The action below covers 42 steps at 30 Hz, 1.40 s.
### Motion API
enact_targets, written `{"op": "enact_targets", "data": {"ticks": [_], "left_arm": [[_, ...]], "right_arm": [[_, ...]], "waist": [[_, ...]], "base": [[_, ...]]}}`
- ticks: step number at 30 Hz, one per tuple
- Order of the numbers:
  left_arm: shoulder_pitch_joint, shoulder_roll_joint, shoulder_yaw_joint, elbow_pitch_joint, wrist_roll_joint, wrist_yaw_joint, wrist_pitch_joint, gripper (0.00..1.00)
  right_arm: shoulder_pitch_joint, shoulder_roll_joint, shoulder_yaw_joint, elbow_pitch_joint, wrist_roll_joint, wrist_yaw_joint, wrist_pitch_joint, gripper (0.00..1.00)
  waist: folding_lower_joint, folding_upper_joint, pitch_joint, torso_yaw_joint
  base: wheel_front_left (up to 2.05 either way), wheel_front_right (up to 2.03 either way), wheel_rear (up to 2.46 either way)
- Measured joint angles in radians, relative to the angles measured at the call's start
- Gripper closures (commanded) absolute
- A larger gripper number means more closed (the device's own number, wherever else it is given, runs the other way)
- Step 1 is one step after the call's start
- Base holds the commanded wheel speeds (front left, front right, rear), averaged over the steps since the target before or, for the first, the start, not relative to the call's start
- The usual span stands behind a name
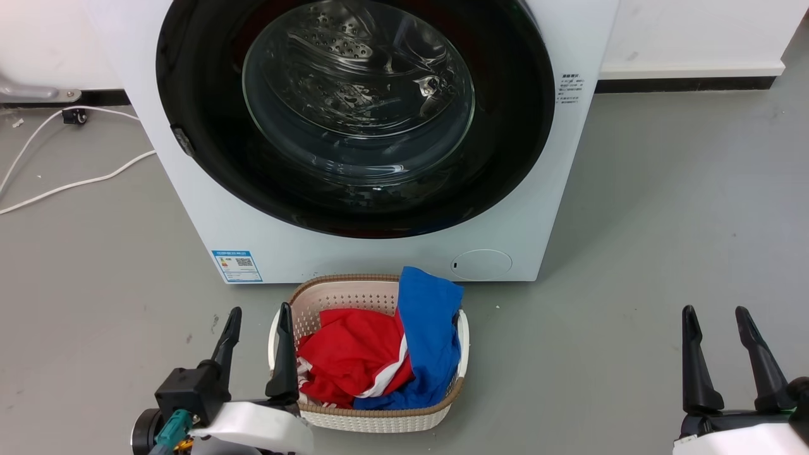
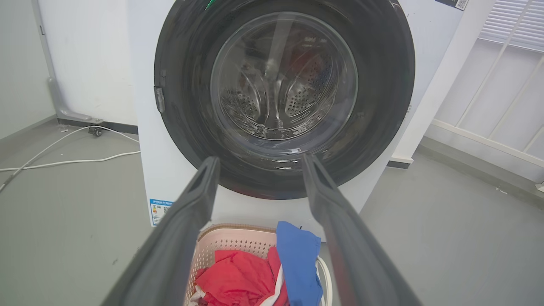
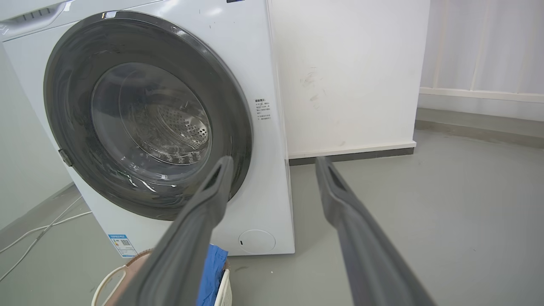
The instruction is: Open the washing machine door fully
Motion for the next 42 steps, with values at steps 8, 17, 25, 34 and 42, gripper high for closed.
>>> {"op": "enact_targets", "data": {"ticks": [8,17,25,34,42], "left_arm": [[0.006,0.0,-0.01,0.002,0.037,-0.001,-0.017,0.0],[0.012,0.0,-0.023,0.001,0.09,0.005,-0.034,0.0],[0.017,0.0,-0.032,0.005,0.125,0.01,-0.046,0.0],[0.017,0.0,-0.029,0.023,0.11,0.013,-0.047,0.0],[0.018,0.0,-0.026,0.029,0.104,0.013,-0.047,0.0]], "right_arm": [[0.011,0.0,-0.002,-0.012,-0.042,0.0,-0.015,0.0],[0.021,0.0,-0.001,-0.021,-0.077,0.0,-0.03,0.0],[0.032,0.0,-0.002,-0.03,-0.109,0.0,-0.046,0.0],[0.032,0.0,0.001,-0.018,-0.086,0.0,-0.046,0.0],[0.032,0.0,0.004,-0.01,-0.064,0.002,-0.046,0.0]], "waist": [[-0.0001,0.0,-0.002,0.002],[-0.0001,0.0,-0.003,0.007],[-0.0001,0.0,-0.003,0.009],[0.0,0.0,-0.001,0.013],[-0.0001,0.0,0.0,0.013]], "base": [[0.0,0.0,0.0],[0.0,0.0,0.0],[0.0,0.0,0.0],[0.0,0.0,0.0],[0.0,0.0,0.0]]}}
